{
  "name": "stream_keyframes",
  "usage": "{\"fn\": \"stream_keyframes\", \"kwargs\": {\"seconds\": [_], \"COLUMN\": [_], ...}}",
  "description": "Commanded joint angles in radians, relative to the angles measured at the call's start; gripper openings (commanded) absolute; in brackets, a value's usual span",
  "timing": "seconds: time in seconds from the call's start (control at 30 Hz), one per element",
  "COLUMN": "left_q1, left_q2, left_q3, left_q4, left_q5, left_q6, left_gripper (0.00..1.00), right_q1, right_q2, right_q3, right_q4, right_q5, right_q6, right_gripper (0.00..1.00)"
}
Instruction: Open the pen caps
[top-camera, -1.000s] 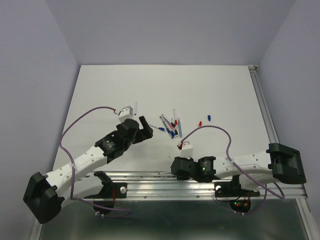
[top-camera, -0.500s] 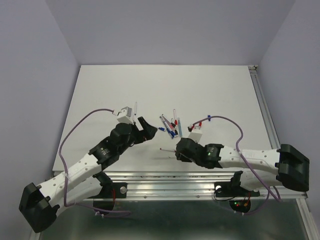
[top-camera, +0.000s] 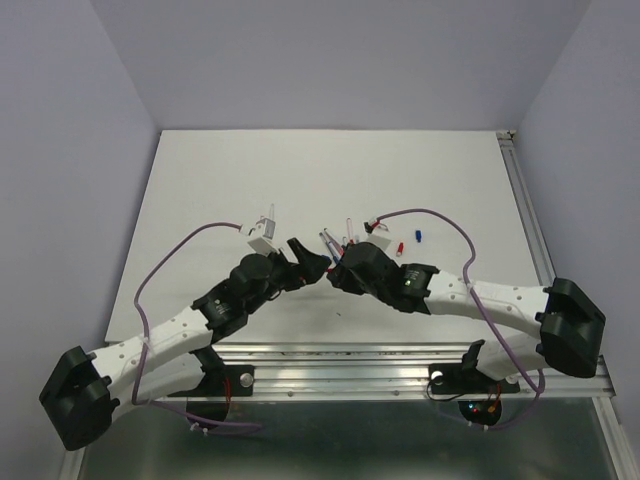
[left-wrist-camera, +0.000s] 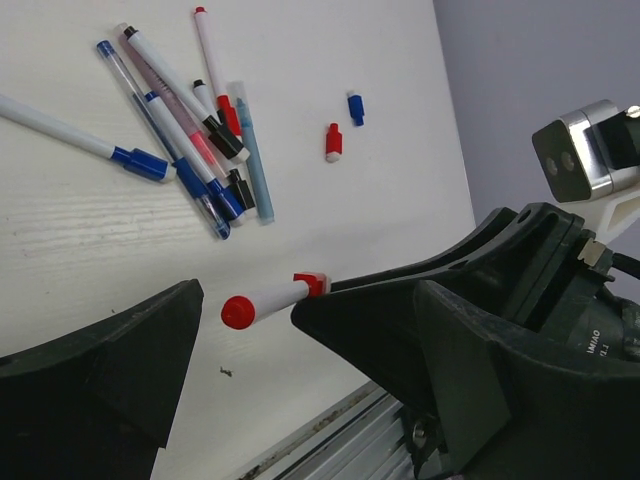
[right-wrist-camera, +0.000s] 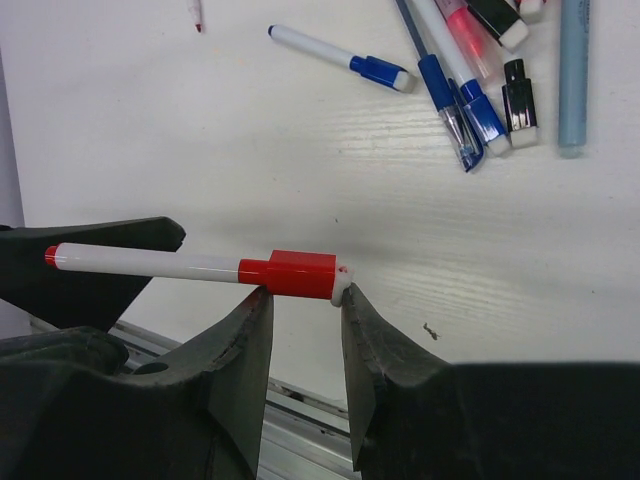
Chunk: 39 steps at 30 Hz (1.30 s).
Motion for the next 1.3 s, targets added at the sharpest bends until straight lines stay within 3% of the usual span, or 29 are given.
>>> {"fn": "stream_keyframes", "kwargs": {"seconds": [0.0,0.07,0.27,0.37,0.4,0.43,0.47,0.53,0.57,0.67,0.73,0.77,0.8,0.9,1.0,1.13,1.27], "left_q1": [-0.027,-0.030,-0.038,-0.041,-0.041,-0.041,-0.041,-0.041,-0.041,-0.041,-0.041,-0.041,-0.041,-0.041,-0.039,-0.039,-0.039], "left_q2": [0.009,0.013,0.041,0.059,0.068,0.070,0.079,0.085,0.087,0.087,0.079,0.075,0.067,0.053,0.050,0.085,0.136], "left_q3": [-0.012,-0.013,-0.012,-0.004,0.000,0.002,0.004,0.008,0.010,0.011,0.014,0.016,0.019,0.046,0.080,0.154,0.181], "left_q4": [0.094,0.095,0.094,0.091,0.092,0.091,0.092,0.088,0.088,0.080,0.071,0.069,0.065,0.029,-0.009,-0.067,-0.069], "left_q5": [-0.070,-0.096,-0.151,-0.160,-0.160,-0.160,-0.159,-0.154,-0.156,-0.163,-0.169,-0.170,-0.170,-0.138,-0.081,0.051,0.185], "left_q6": [-0.033,-0.045,-0.082,-0.085,-0.082,-0.082,-0.080,-0.079,-0.080,-0.076,-0.074,-0.067,-0.051,0.001,0.041,0.078,0.065], "left_gripper": [0.99,0.98,0.84,0.65,0.49,0.42,0.22,0.03,0.00,0.00,0.00,0.00,0.00,0.00,0.00,0.00,0.00], "right_q1": [-0.011,-0.013,-0.016,-0.014,-0.014,-0.014,-0.014,-0.014,-0.016,-0.016,-0.014,-0.014,-0.016,-0.014,-0.013,-0.013,-0.013], "right_q2": [0.018,0.018,0.020,0.026,0.030,0.030,0.030,0.024,0.020,-0.008,-0.023,-0.042,-0.051,-0.080,-0.123,-0.149,-0.135], "right_q3": [0.064,0.056,0.048,0.048,0.047,0.045,0.044,0.041,0.038,0.024,0.012,0.007,0.006,0.019,0.006,-0.016,-0.013], "right_q4": [0.091,0.128,0.170,0.176,0.177,0.177,0.179,0.182,0.183,0.208,0.208,0.206,0.202,0.080,0.062,0.117,0.119], "right_q5": [-0.019,-0.035,-0.090,-0.108,-0.115,-0.118,-0.119,-0.122,-0.122,-0.138,-0.164,-0.174,-0.197,-0.211,-0.237,-0.380,-0.389], "right_q6": [0.011,0.018,0.035,0.040,0.043,0.045,0.049,0.049,0.045,0.009,-0.064,-0.096,-0.195,-0.360,-0.501,-0.659,-0.785], "right_gripper": [0.16,0.16,0.18,0.19,0.19,0.19,0.20,0.22,0.26,0.32,0.46,0.53,0.70,0.94,1.00,1.00,1.00]}}
